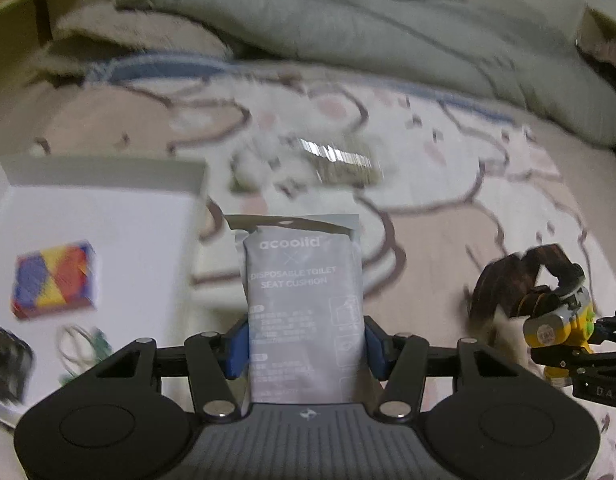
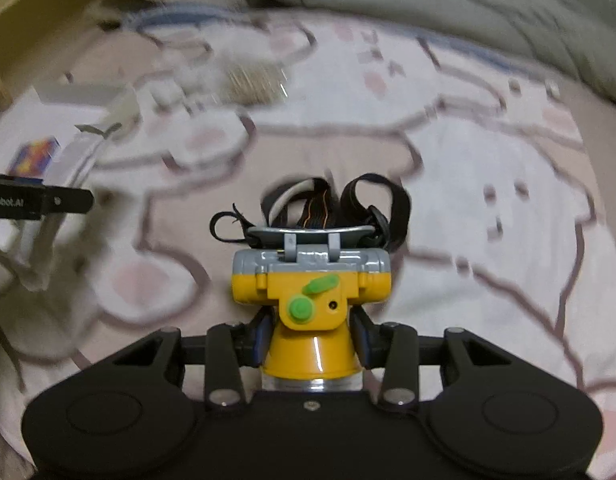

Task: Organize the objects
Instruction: 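Lift the packet and headlamp with both tools and carry them over the white box, then lower the packet and headlamp into the white box and open both tools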

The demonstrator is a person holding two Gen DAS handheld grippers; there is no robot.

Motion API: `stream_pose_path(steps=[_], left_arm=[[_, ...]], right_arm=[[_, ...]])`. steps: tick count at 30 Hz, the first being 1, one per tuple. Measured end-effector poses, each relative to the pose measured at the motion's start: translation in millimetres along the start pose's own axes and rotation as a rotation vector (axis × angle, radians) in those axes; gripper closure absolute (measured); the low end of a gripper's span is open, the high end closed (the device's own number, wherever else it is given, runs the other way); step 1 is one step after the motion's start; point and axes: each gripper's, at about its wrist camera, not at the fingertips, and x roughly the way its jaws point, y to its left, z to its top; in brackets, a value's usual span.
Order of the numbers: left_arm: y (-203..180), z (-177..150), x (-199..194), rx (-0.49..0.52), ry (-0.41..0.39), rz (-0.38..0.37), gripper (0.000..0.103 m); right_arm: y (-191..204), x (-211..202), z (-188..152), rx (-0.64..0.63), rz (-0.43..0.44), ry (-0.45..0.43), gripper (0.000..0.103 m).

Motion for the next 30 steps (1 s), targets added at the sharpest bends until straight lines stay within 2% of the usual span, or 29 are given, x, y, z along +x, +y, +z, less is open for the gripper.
stream_pose_path(steps=[7, 14, 20, 25, 30], left_arm=[[47.0, 31.9, -39.3, 0.011, -0.132, 0.055, 0.046], [105.1, 48.2, -59.6, 0.018, -0.195, 0.14, 0.046], [160.3, 52.6, -54.5, 0.015, -0.199, 0.195, 0.046], [207.9, 59.2, -36.8, 0.041, -0.215, 0.283, 0.046], [244.3, 59.0, -8.8, 0.037, -0.18, 0.322, 0.046]], right_arm=[[42.2, -19.2, 54.5, -0.034, 0.057, -0.14, 0.061], [98.6, -20.1, 98.9, -0.077, 0.122, -0.237, 0.061], [145.6, -9.5, 126.0, -0.126, 0.184, -0.26, 0.061], [177.7, 6.4, 141.4, -0.148, 0.21, -0.246, 0.061], [209.1, 20.1, 151.4, -0.157, 0.213, -0.253, 0.061]])
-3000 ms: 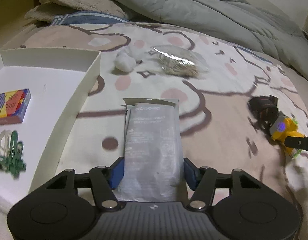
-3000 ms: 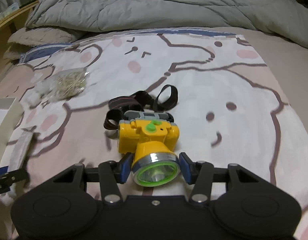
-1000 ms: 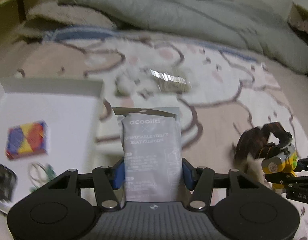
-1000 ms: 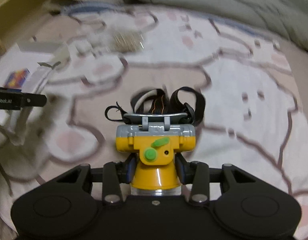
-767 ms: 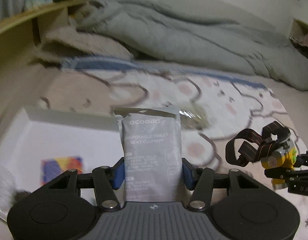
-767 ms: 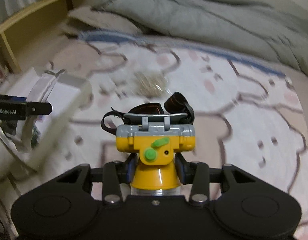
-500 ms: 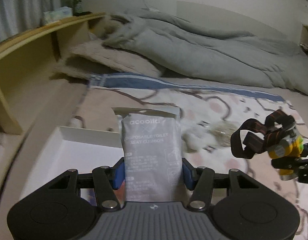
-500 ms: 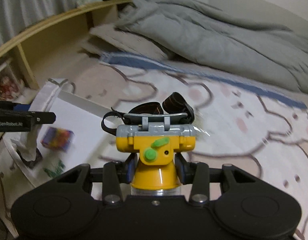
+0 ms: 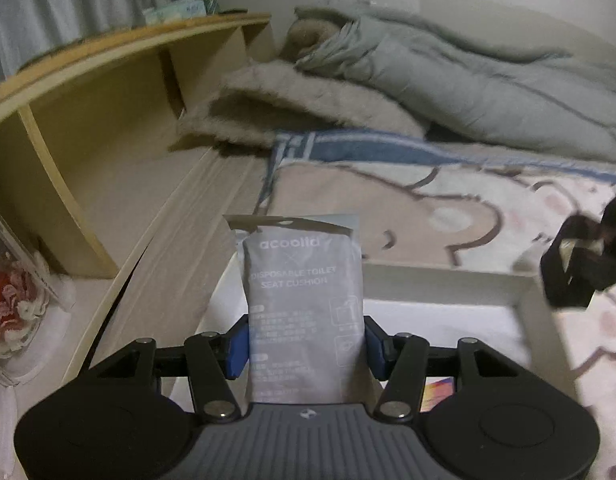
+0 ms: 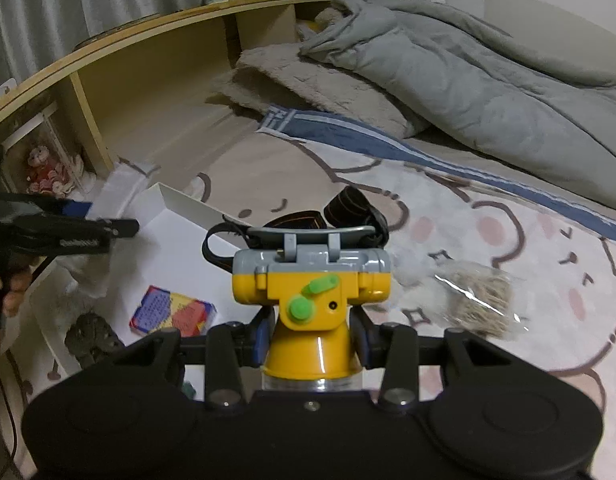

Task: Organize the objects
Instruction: 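Lower the packet and headlamp into the white box and open both tools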

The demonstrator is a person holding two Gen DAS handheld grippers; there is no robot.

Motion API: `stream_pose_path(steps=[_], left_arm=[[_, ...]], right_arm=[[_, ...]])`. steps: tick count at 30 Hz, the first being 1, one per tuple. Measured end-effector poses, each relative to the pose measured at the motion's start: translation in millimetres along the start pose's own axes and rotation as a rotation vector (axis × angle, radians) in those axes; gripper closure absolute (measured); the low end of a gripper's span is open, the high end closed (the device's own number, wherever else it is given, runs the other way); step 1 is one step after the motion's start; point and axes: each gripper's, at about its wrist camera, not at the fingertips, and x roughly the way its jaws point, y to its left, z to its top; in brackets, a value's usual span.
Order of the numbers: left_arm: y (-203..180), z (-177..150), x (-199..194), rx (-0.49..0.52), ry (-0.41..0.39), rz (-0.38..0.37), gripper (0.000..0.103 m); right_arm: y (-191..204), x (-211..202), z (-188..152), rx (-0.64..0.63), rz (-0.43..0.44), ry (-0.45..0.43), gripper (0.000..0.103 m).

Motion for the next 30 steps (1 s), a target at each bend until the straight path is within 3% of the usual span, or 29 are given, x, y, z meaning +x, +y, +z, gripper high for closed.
stream_pose_path(steps=[6, 10, 13, 19, 21, 23, 24, 26, 27, 30], left_arm=[[10.7, -21.3, 44.9, 0.049, 0.108, 0.019, 0.046], [16.5, -35.1, 59.2, 0.091, 0.154, 0.033, 0.046], [21.5, -38.7, 58.6, 0.078, 0.146, 0.017, 0.043], [25.7, -43.8, 54.4, 0.029, 0.184, -0.035, 0.029], [24.8, -46.4, 52.0, 0.023, 0.204, -0.029, 0.01], [23.9, -47.1, 48.4, 0.025, 0.207, -0.018, 0.009], [23.7, -46.6, 46.1, 0.023, 0.207, -0.016, 0.008], [24.5, -44.0, 40.7, 0.007, 0.203, -0.016, 0.006], [24.9, -42.7, 37.7, -0.006, 0.199, -0.012, 0.004], [23.1, -37.3, 29.6, -0.025, 0.189, -0.005, 0.004]], right_arm=[[24.0, 26.9, 11.4, 0.005, -0.01, -0.03, 0.061], [37.7, 51.2, 12.9, -0.001, 0.006, 0.003, 0.061], [45.5, 67.3, 10.4, 0.0, 0.024, 0.042, 0.061], [54.8, 96.6, 2.7, 0.006, 0.035, 0.101, 0.061], [53.1, 106.9, 1.1, 0.015, 0.025, 0.117, 0.061], [49.8, 116.6, -1.2, 0.03, 0.018, 0.161, 0.06], [47.8, 119.0, -2.4, 0.045, 0.015, 0.182, 0.057], [43.7, 112.3, -4.3, 0.066, 0.024, 0.169, 0.028], [42.9, 105.7, -4.0, 0.063, 0.026, 0.143, 0.023], [44.3, 88.3, 2.1, 0.021, 0.034, 0.106, 0.022]])
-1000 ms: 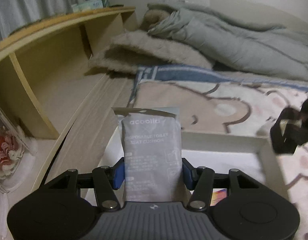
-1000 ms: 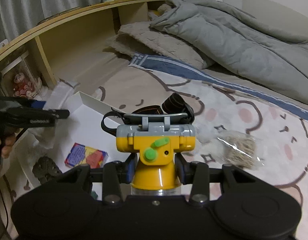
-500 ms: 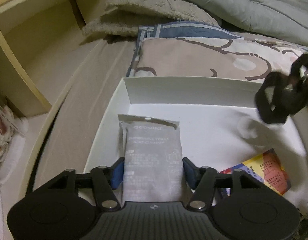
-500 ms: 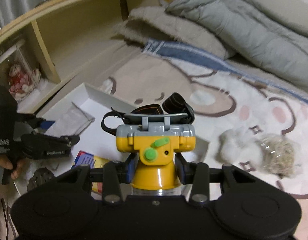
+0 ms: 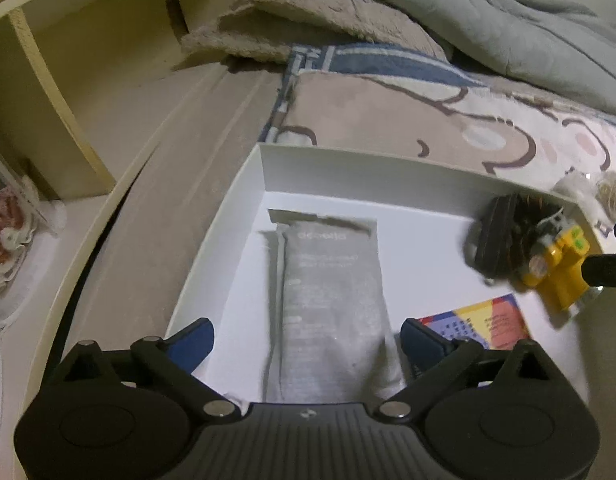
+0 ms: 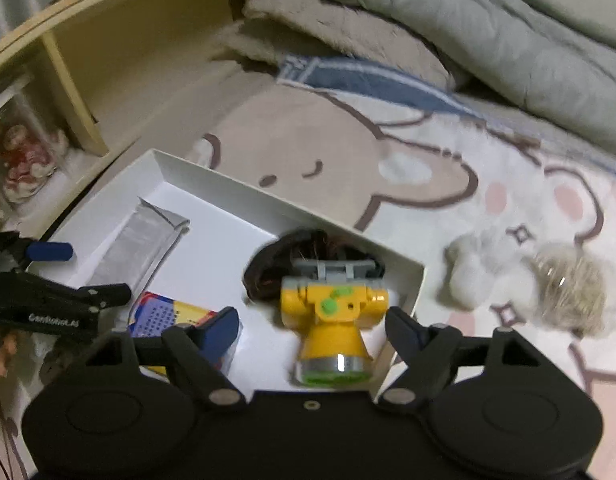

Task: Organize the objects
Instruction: 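Lower the packet and headlamp into the white box and open both tools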

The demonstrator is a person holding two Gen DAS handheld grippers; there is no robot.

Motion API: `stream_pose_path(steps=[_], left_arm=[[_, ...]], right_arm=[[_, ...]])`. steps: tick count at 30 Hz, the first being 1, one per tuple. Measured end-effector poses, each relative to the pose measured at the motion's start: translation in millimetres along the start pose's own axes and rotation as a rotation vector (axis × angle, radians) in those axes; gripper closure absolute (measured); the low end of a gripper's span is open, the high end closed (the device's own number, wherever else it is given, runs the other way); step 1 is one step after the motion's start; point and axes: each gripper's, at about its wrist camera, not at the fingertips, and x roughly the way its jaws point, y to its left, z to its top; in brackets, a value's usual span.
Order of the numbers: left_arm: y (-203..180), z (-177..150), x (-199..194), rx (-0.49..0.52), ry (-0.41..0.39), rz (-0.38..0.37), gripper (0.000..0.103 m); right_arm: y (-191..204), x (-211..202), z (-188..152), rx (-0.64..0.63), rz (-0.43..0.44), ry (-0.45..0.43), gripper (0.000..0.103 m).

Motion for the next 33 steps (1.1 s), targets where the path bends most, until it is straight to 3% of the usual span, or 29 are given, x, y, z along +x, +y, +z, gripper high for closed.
stream_pose_path(steps=[21, 28, 33], left_arm=[[-34.9, -6.5, -95.1, -0.051, -0.077, -0.019, 0.003], [-51.7, -16.6, -126.2, -0.057, -0.095, -0.038, 0.001], [-61.7, -26.4, -144.8, -0.094, -0.116, -0.075, 0.0]], right_arm=[[-17.9, -79.7, -11.8, 0.003, 0.007, -0.067, 0.022], [-28.9, -107.7, -25.0, 0.004, -0.002, -0.097, 0.02], [-36.2, -124.2, -36.4, -0.005, -0.018, -0.119, 0.012]])
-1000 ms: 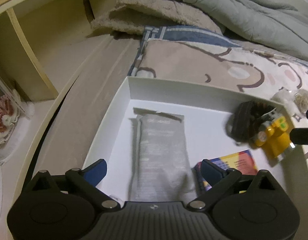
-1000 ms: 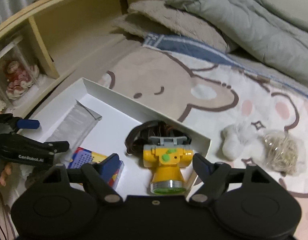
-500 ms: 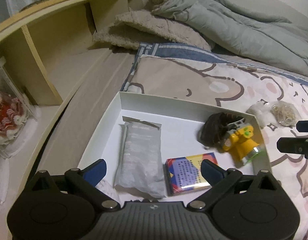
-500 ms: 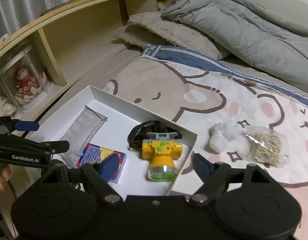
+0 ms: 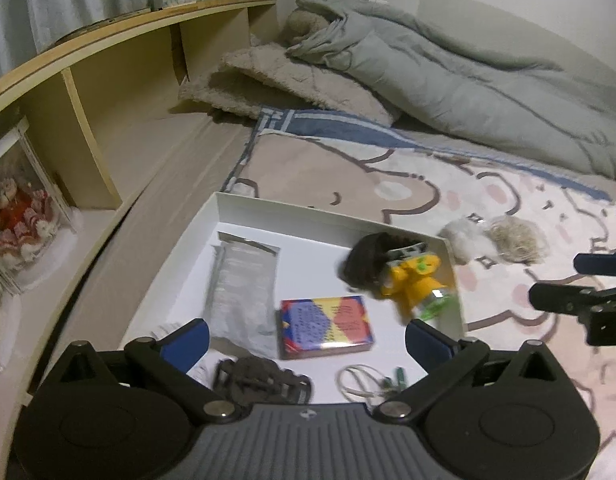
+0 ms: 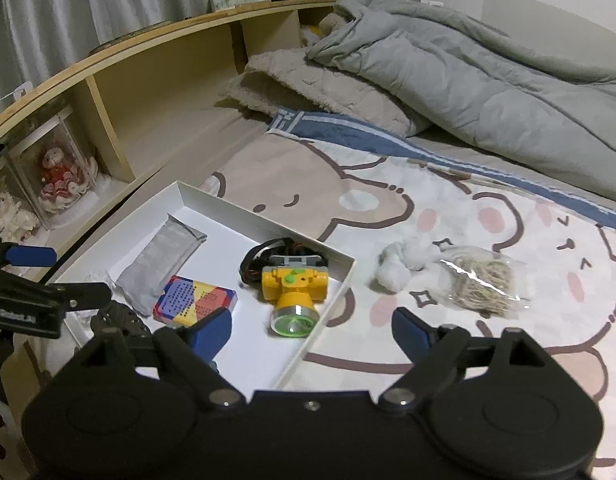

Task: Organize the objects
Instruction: 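Lower the packet and headlamp into the white box and open both tools, then withdraw both tools from the box toward the cotton ball and string bag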

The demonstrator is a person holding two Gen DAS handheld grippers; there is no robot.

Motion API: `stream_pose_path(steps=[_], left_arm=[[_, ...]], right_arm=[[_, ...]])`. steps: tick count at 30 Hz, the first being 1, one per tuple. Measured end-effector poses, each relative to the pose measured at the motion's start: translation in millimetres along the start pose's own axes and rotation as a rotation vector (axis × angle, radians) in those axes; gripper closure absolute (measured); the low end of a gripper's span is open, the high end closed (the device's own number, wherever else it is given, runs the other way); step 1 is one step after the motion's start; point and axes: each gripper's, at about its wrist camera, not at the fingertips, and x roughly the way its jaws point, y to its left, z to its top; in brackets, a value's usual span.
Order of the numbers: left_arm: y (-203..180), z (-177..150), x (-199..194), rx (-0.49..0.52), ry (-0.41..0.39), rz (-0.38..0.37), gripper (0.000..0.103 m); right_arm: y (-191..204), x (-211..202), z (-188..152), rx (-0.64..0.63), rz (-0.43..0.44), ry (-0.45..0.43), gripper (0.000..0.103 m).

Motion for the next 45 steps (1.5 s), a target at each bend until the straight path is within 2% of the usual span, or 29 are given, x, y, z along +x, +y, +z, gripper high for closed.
stream_pose_path(steps=[4, 13, 31, 45], left_arm=[[-9.4, -7.2, -12.4, -0.001, -0.026, -0.002, 0.0], [-26.0, -24.4, -26.1, 0.001, -0.05, -0.005, 0.0], [-36.4, -41.8, -26.2, 0.003, -0.059, 0.029, 0.0], [-71.0, -35.7, -2.3, 0.015, -0.067, -0.01, 0.0]], right_arm=[[-6.1, -9.8, -8.4, 0.007, -0.012, -0.012, 0.005], [-16.3, -19.3, -30.3, 0.008, -0.04, 0.0, 0.0], [-27.0, -23.2, -50.3, 0.034, -0.019, 0.0, 0.0], [-63.7, -24.5, -60.5, 0.066, -0.074, 0.01, 0.0]])
